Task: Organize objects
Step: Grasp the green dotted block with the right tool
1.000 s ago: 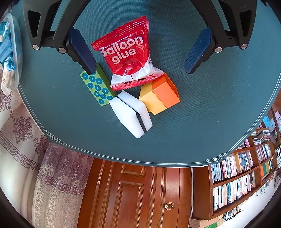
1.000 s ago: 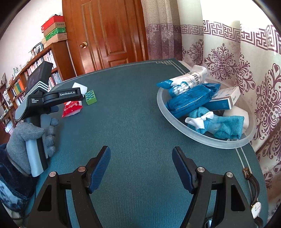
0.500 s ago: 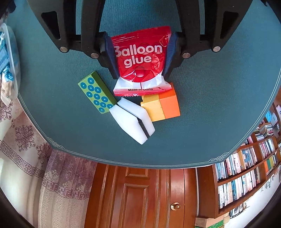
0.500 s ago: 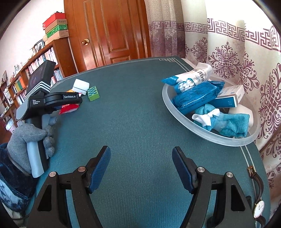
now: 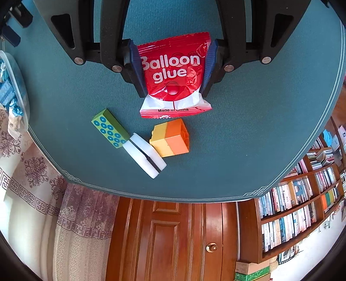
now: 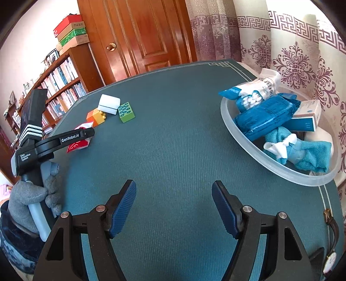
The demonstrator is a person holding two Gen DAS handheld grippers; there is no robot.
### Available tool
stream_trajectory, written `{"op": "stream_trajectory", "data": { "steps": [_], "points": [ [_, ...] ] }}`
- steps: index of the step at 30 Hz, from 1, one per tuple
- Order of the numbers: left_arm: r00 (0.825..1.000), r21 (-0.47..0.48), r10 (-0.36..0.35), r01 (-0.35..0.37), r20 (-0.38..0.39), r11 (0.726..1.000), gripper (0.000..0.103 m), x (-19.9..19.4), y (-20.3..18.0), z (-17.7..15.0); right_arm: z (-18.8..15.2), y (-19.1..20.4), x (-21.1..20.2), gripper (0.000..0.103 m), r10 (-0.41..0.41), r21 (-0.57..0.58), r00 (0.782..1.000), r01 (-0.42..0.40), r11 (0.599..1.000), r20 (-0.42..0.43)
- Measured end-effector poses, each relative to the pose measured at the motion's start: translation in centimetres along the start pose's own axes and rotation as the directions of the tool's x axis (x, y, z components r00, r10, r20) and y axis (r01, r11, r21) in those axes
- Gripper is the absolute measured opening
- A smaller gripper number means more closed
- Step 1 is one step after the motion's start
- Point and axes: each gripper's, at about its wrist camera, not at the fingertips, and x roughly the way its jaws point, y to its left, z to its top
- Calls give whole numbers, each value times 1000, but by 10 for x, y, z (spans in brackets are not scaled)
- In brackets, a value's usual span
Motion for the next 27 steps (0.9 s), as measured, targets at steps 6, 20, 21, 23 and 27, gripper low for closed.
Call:
{"op": "stream_trajectory", "data": {
  "steps": [6,20,21,23,27],
  "points": [
    [1000,-6,-7,7,-4,1000,51,-7,12,-7,26,22,31,74,35,-54,999,-35,998,-9],
    [1000,-54,0,0,5,999,51,-8,29,-13,78,64,96,73,70,-141,997,-73,987,-25],
    [1000,-57,3,-2,4,998,51,-7,29,-13,82,67,100,72,70,-151,997,-73,986,-25],
    [1000,-62,8,-8,2,998,51,-6,30,-14,90,72,108,70,69,-169,997,-72,983,-26],
    [1000,-67,13,-13,-4,998,51,-4,31,-14,103,81,127,60,57,-194,997,-64,979,-43]
  ]
}}
